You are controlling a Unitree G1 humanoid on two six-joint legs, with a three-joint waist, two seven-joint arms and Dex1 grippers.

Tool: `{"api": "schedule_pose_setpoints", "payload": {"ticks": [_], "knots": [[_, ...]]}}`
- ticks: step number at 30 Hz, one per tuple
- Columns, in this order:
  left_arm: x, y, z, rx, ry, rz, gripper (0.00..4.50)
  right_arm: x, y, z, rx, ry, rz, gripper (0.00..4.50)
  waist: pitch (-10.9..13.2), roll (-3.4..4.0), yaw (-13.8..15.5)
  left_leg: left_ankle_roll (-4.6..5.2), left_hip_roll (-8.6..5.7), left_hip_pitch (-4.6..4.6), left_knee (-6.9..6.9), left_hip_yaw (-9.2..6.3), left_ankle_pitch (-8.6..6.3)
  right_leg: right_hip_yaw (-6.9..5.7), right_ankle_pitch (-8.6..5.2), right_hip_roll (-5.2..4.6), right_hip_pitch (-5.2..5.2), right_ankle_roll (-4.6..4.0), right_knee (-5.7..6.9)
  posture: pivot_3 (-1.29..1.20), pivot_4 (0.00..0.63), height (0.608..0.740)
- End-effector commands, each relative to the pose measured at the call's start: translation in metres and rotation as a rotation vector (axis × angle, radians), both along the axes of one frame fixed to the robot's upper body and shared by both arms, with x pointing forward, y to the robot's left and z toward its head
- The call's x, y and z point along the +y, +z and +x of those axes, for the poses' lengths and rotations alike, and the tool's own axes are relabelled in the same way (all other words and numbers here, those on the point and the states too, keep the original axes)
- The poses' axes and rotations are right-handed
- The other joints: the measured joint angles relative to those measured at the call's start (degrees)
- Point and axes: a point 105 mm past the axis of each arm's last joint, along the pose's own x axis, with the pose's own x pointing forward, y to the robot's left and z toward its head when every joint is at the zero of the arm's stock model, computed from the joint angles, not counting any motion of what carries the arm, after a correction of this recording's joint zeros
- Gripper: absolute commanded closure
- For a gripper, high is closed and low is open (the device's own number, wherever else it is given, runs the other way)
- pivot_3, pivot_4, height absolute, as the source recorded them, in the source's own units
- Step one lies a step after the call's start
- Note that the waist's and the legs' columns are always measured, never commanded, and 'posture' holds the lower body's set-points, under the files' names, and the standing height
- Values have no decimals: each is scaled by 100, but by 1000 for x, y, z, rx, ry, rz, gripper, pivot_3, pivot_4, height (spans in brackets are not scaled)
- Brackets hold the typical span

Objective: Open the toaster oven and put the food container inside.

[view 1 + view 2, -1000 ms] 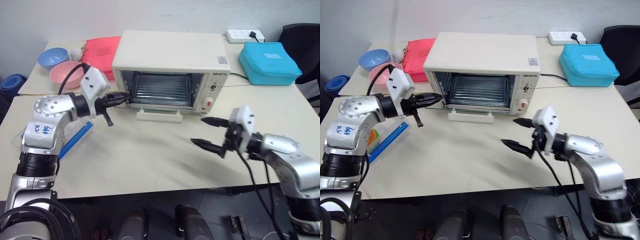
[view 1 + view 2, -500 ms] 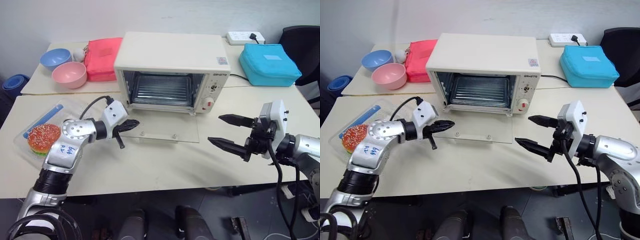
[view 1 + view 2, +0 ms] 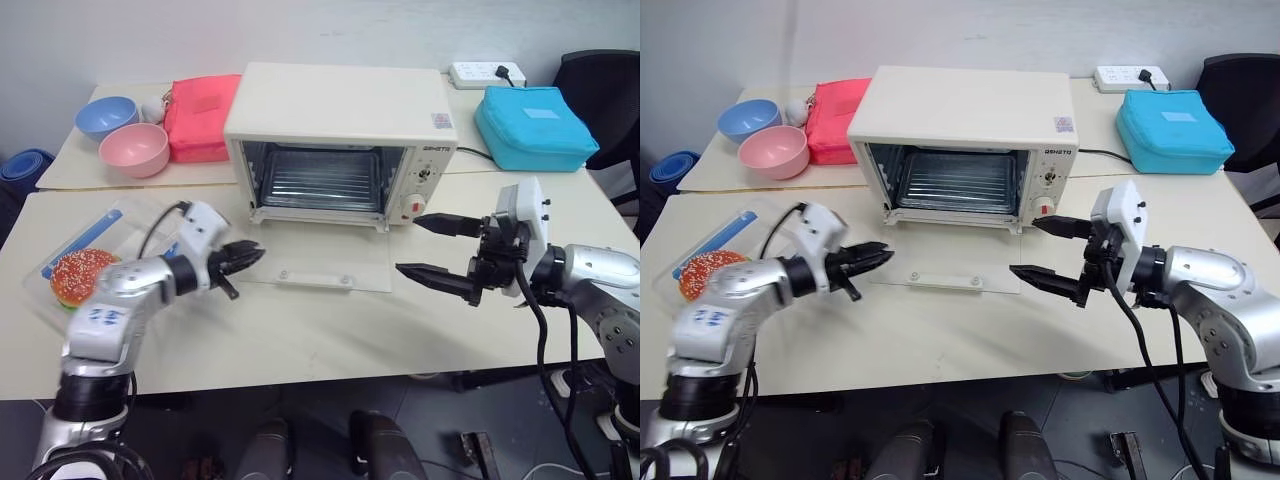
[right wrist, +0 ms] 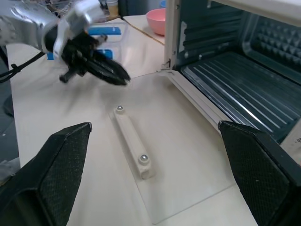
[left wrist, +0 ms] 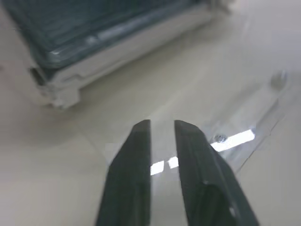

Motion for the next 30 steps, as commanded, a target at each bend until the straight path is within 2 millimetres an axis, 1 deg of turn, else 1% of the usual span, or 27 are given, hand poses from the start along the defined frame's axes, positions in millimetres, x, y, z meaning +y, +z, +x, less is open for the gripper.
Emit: {"api": "schedule_pose_setpoints", "payload": {"ticks": [1,2,4,6,7,8,9,10,11,12,15,17,19,23,26,30], "knots": [[41,19,-17,-10,234,-84,2478,2,8,1,-39,46,-3,0,0,0,-14,0,0,1,-1,3,0,2,0,1,0,0,1,0,150,740],[56,21,-24,3,308,-139,2144,3,9,3,-33,62,-4,0,0,0,-15,0,0,4,-2,4,-1,3,0,1,0,0,3,0,150,740],[79,24,-42,15,430,-241,1615,5,11,7,-25,88,-6,0,0,-1,-12,-2,0,3,1,3,-2,1,0,3,1,0,3,0,150,740],[95,25,-57,14,529,-305,955,6,13,9,-7,116,-8,0,2,-8,-8,-3,0,3,8,4,-3,0,0,4,0,0,2,0,150,740],[104,26,-64,8,586,-346,698,7,14,8,-2,133,-13,0,1,-10,-6,-6,1,3,13,0,-4,-2,0,5,1,0,1,0,150,740],[116,26,-73,3,668,-393,585,8,15,8,-7,147,-21,0,1,-11,-1,-7,0,3,14,-1,-5,-3,0,5,1,0,1,0,150,740],[127,23,-82,7,751,-440,152,10,16,8,-18,161,-30,0,-1,-15,42,-8,1,3,17,-1,-6,-3,0,7,2,0,1,0,150,740],[136,18,-90,17,820,-468,171,11,17,8,-27,173,-36,0,-1,-16,73,-10,-1,3,24,-12,-7,-13,-1,5,10,-1,1,0,150,740],[144,13,-96,25,881,-490,67,13,17,9,-34,181,-40,0,-3,-19,69,-12,-2,3,36,-10,-12,-12,-1,5,17,-2,-4,0,150,740],[150,8,-100,34,928,-509,67,15,17,9,-36,184,-41,0,-6,-25,53,-9,-2,3,39,-8,-16,-11,-1,5,17,-1,-2,0,150,740],[170,-3,-106,61,1079,-563,67,18,15,11,-37,193,-41,0,-8,-32,43,-19,0,4,44,-11,-22,-14,-1,7,17,-2,1,0,150,740],[179,-11,-107,90,1158,-577,67,19,14,11,-39,194,-43,0,-11,-36,44,-20,0,4,44,-14,-22,-15,-1,9,17,-3,1,0,150,740],[182,-18,-106,116,1213,-605,67,18,14,12,-40,190,-42,0,-11,-37,53,-20,-1,4,44,-13,-22,-14,-1,7,17,-3,1,0,150,740],[183,-37,-100,218,1279,-560,67,18,13,12,-47,169,-31,0,-13,-42,47,-24,-1,3,45,-12,-24,-14,-1,6,17,-3,0,0,150,740],[188,-45,-96,276,1317,-545,67,18,12,9,-50,157,-26,0,-14,-44,36,-28,0,3,45,-12,-26,-13,-1,6,16,-3,0,0,150,740],[204,-51,-96,324,1410,-508,67,15,11,9,-57,122,-22,0,-15,-44,24,-28,0,6,45,-12,-27,-13,-1,6,17,-3,2,0,150,740]]}}
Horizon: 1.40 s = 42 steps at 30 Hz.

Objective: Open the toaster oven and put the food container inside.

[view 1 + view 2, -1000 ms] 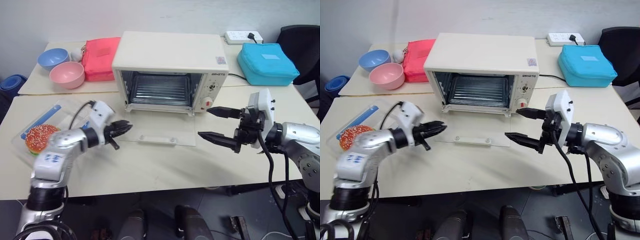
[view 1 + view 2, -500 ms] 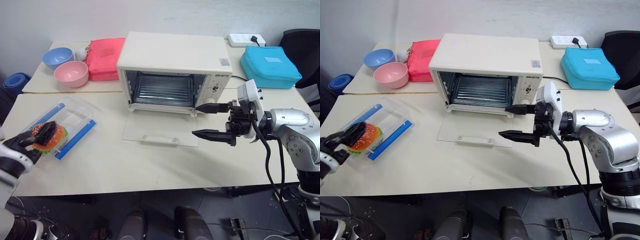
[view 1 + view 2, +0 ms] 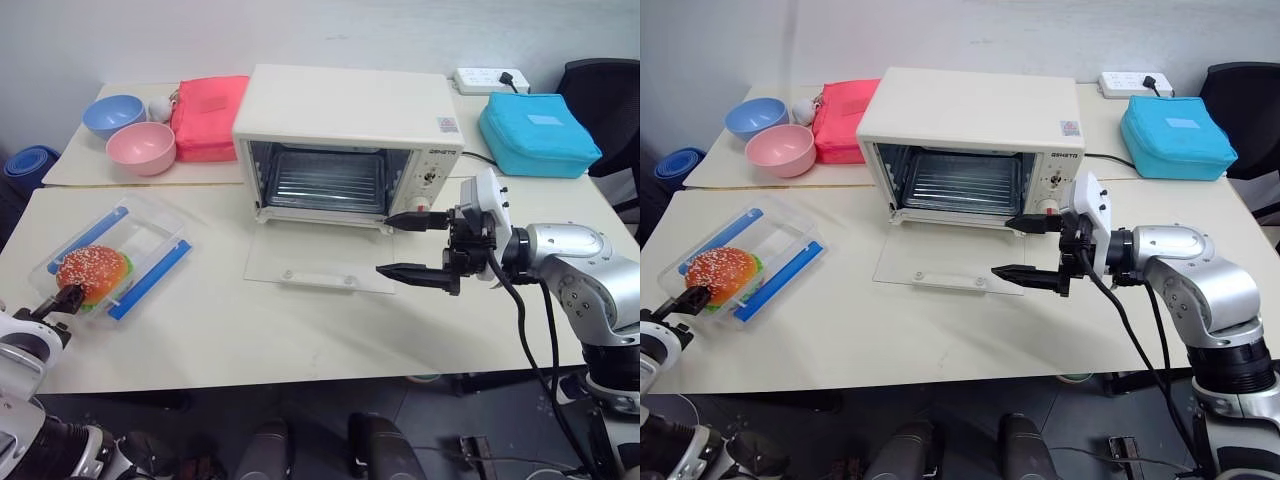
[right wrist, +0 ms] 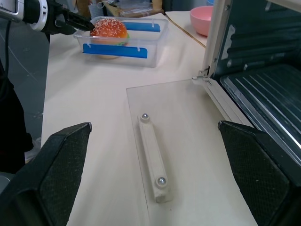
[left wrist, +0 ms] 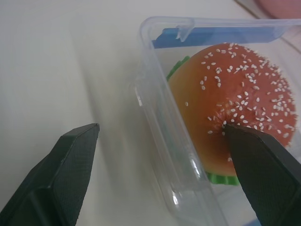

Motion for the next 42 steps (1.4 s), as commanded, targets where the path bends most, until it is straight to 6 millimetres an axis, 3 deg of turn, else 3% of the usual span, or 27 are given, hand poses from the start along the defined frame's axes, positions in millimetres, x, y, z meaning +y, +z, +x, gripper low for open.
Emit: {"api": "schedule_pose_setpoints", "payload": {"ticks": [1,12,15,21,24,30,41,42], "knots": [[19,-5,-6,77,89,25,67,-4,15,-4,-72,-29,31,0,0,0,-11,0,0,1,0,1,0,1,0,0,0,0,0,0,150,740],[8,22,23,-108,-67,74,67,-8,13,-6,-76,-65,44,0,0,0,-9,0,4,0,-3,-1,-1,-1,-2,-3,-1,-3,0,0,150,740],[8,28,15,-150,-101,104,67,-6,11,-7,-69,-57,44,0,0,0,-21,-2,5,-1,-3,-1,-2,-1,-2,-2,-1,-3,-2,0,150,740],[23,14,-14,-67,-21,92,67,-3,10,-7,-61,-31,46,0,-1,-1,-37,-2,9,-1,-4,1,-11,1,-3,-1,-2,-6,-9,0,150,740],[23,14,-18,-73,-14,87,67,0,11,-6,-59,-16,45,0,-1,-2,-36,6,9,-1,-4,2,-16,2,-3,-2,-1,-6,-10,0,150,740],[18,8,-8,-44,-33,76,67,2,10,-4,-55,-8,48,0,-2,-3,-28,7,9,-1,-4,-1,-16,0,-4,-2,-1,-7,-10,0,150,740],[43,14,28,29,45,56,67,0,11,-3,-65,-40,56,0,-3,-5,-28,9,9,-2,-4,-2,-17,-3,-4,-2,-2,-7,-8,0,150,740],[45,15,30,30,48,57,235,-1,11,-3,-66,-44,57,0,-3,-5,-28,9,9,-2,-4,-2,-17,-3,-3,-2,-3,-6,-8,0,150,740]]}}
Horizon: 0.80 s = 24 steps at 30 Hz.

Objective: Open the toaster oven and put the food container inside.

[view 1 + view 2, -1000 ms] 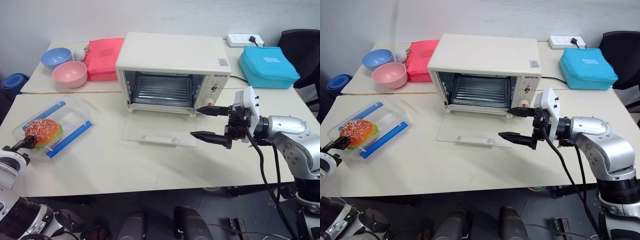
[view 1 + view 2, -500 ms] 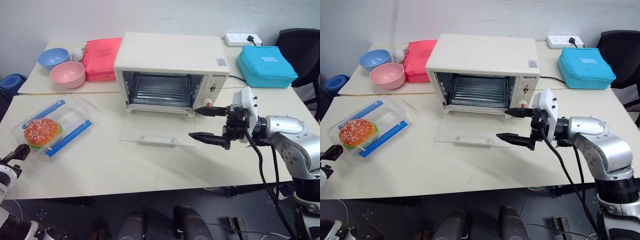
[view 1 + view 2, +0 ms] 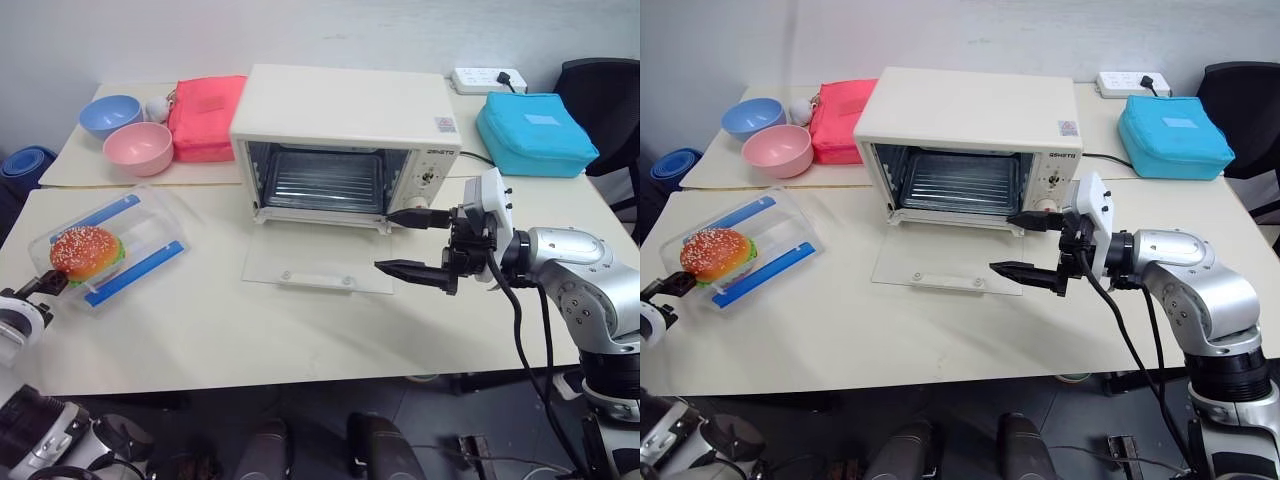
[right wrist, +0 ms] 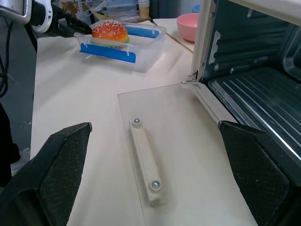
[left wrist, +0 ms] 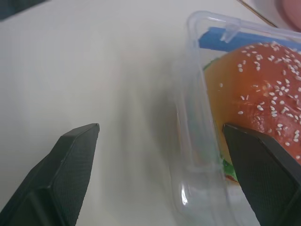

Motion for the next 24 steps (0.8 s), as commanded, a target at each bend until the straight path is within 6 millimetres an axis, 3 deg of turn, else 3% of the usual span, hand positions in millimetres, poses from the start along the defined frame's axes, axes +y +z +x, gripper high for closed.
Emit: {"api": "schedule_pose_setpoints", "payload": {"ticks": [1,2,14,18,21,24], "knots": [[12,8,3,4,40,39,468,-1,8,-3,-41,-8,14,0,0,0,0,-1,0,0,-1,1,-1,0,0,-1,0,0,0,0,150,740],[13,10,5,5,39,48,618,-2,7,-4,-42,-13,13,0,0,0,0,-1,0,0,-1,1,-1,0,0,-1,0,0,-1,0,150,740],[21,16,13,31,20,97,4236,-6,8,-5,-49,-44,20,0,-2,-3,-17,-4,2,-2,-5,5,-4,2,0,0,-6,0,-2,0,150,740],[10,20,22,35,-120,99,4246,-12,9,-6,-28,-47,19,0,-1,-4,-9,-4,2,-4,-6,4,-4,1,0,-1,-7,0,-2,0,150,740],[-16,37,32,-24,-345,147,4246,-18,11,-10,30,-37,31,0,-2,-4,-7,-6,2,-6,-5,11,-4,9,0,-4,-14,-1,-3,0,150,740],[-58,62,36,-137,-617,172,4246,-23,14,-13,28,-42,20,0,-1,-6,3,-3,2,-13,-8,4,-6,5,-1,-12,-12,-4,-11,0,150,740]]}}
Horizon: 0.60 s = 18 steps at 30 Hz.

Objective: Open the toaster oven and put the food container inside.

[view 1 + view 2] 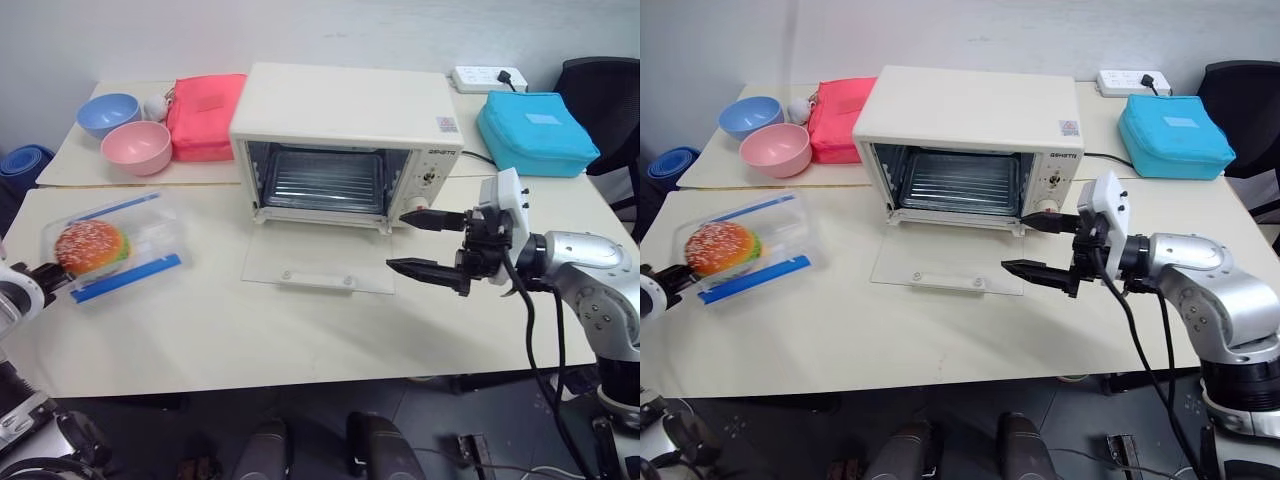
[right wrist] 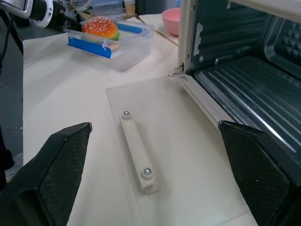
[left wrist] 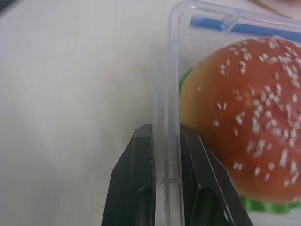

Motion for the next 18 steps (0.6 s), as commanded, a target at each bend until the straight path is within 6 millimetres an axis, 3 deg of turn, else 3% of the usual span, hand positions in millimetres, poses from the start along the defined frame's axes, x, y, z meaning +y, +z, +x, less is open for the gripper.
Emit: {"api": "schedule_pose_setpoints", "payload": {"ticks": [1,5,9,11,15,18], "knots": [[-45,45,3,-170,-294,42,4246,-8,10,-6,-38,-9,-8,0,0,-1,-2,0,0,-2,-1,-3,0,-1,0,-2,0,0,-3,0,150,740],[-89,57,-2,-218,-544,29,4246,-15,8,0,-52,-71,-19,0,0,-1,-30,-3,-1,0,-14,2,0,3,0,-2,-1,-2,-9,0,150,740],[-139,49,0,-183,-757,51,4246,-16,6,-3,-57,-86,-23,0,0,-1,-15,-19,0,3,-41,10,11,7,-3,3,-13,-6,-9,0,150,740],[-150,47,4,-177,-787,77,4246,-16,6,-4,-60,-92,-22,0,0,-1,-8,-22,0,2,-41,11,13,7,-4,6,-14,-7,-6,0,150,740],[-172,50,34,-227,-696,133,4246,-20,6,-3,-72,-133,-18,0,3,-5,17,-16,-1,1,-27,14,16,7,-3,10,-12,-5,-2,0,150,740],[-199,43,46,-209,-666,135,4246,-21,6,-8,-78,-161,-4,0,3,-5,47,-7,-5,-1,-20,13,20,7,1,11,-9,2,4,0,150,740]]}}
